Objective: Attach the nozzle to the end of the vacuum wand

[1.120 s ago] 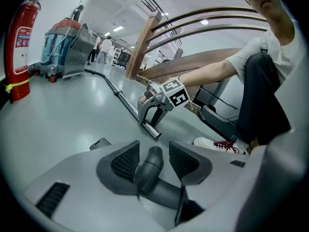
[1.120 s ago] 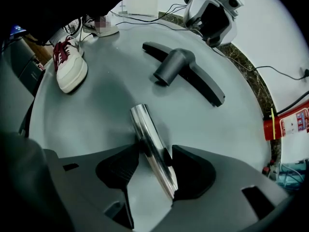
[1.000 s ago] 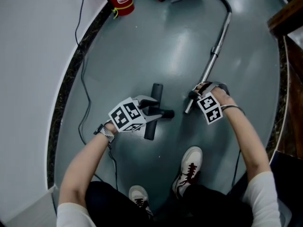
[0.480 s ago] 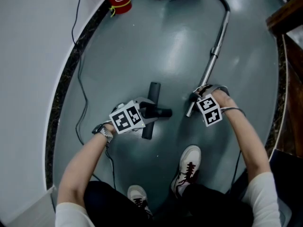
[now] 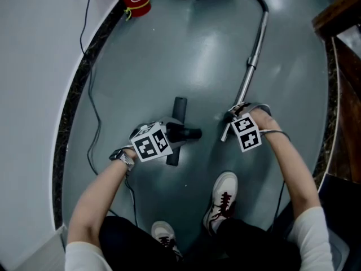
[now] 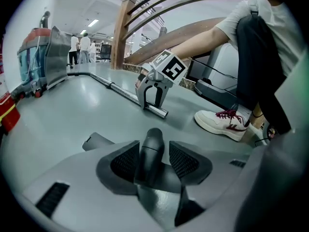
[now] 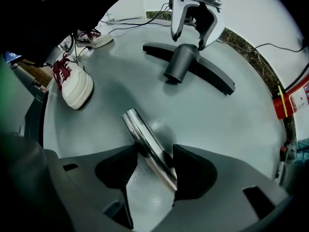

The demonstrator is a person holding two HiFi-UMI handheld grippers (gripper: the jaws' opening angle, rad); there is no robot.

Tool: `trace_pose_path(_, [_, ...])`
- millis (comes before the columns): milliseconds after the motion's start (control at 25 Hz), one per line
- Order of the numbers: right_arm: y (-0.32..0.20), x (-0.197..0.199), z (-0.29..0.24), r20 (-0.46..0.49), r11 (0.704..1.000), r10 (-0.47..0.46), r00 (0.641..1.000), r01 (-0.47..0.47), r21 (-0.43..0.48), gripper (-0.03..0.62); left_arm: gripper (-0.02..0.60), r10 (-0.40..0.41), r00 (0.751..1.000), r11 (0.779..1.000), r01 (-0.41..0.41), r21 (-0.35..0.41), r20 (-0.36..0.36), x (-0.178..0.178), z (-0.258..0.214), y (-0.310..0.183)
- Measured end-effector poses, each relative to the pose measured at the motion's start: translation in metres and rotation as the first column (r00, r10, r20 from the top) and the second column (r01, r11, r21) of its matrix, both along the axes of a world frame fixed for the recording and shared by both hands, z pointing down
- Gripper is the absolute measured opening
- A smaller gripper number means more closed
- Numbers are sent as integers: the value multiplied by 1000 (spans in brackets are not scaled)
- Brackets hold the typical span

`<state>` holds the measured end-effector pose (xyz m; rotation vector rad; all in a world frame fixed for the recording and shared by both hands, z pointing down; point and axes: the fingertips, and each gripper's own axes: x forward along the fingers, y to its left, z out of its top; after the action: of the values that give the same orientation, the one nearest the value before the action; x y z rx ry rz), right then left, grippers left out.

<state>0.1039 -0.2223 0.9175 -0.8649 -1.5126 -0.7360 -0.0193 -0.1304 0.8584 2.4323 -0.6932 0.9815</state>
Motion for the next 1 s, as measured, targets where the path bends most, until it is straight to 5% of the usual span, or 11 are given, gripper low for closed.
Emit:
trace_pose_path(720, [1, -12, -25, 70, 1000, -30, 997, 31, 0, 235, 219, 181, 965, 980, -194, 50, 190, 15, 30, 0])
trace_pose_path(1000, [1, -14, -31, 85, 1000, -25, 996, 25, -1, 233, 202, 185, 954, 977, -205, 62, 237, 14, 37, -4])
